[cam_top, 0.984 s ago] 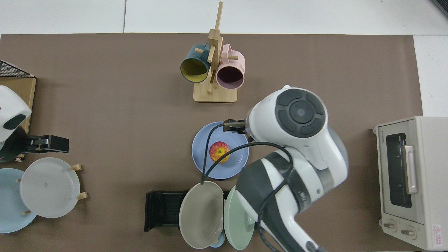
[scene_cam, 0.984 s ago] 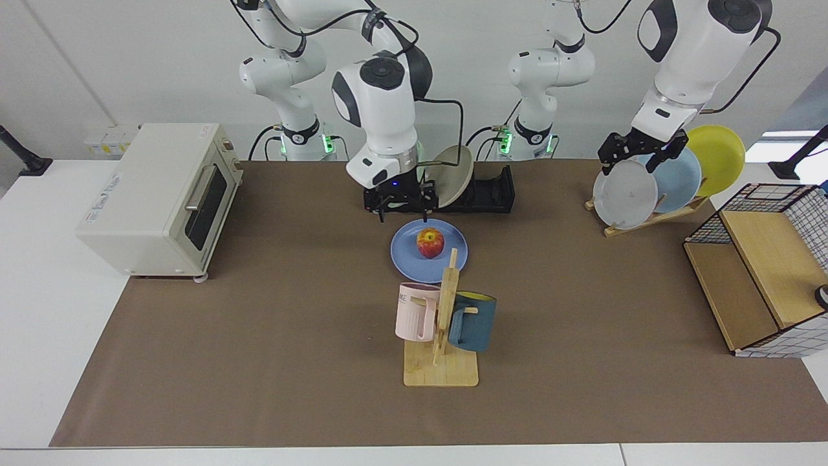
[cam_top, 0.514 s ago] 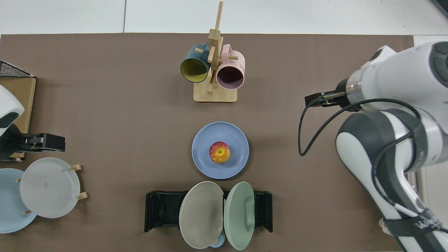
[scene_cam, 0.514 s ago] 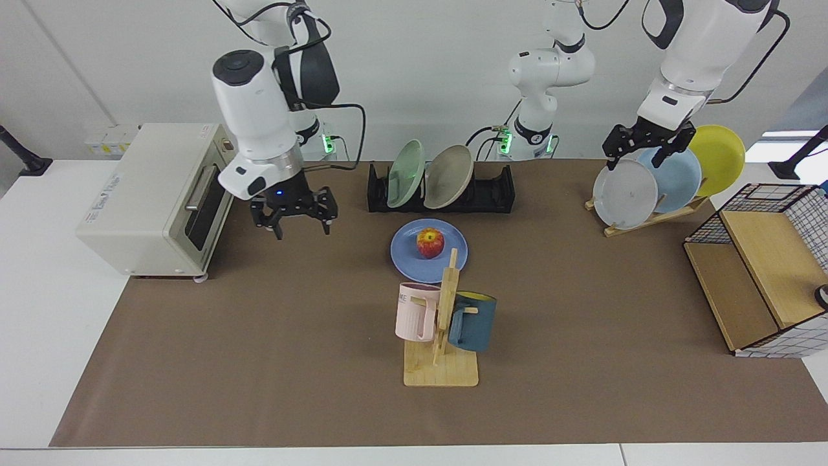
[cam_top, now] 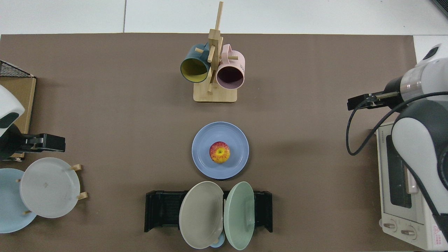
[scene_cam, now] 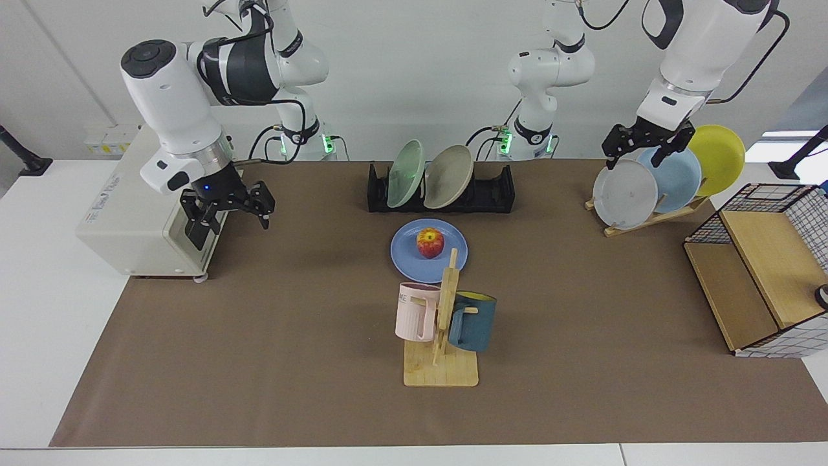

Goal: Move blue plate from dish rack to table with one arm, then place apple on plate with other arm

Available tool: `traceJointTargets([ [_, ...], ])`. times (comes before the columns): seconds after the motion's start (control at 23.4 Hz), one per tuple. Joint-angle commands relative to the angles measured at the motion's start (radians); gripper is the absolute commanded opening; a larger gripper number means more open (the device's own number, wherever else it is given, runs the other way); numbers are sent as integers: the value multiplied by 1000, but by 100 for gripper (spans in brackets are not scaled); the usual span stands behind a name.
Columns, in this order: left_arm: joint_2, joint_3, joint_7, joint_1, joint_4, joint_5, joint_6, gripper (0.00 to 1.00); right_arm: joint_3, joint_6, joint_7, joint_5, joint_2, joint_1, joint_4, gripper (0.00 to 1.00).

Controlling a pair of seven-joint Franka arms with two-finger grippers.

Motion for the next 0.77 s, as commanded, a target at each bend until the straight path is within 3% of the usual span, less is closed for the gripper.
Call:
traceJointTargets([
  [0.0,0,0,4,-3,13,5,-22,100,13,-87,45,7,-54,-36,8,100],
  [0.73,0,0,4,-3,15,5,-22,100,13,-164,97,-4,-91,-36,-9,100],
])
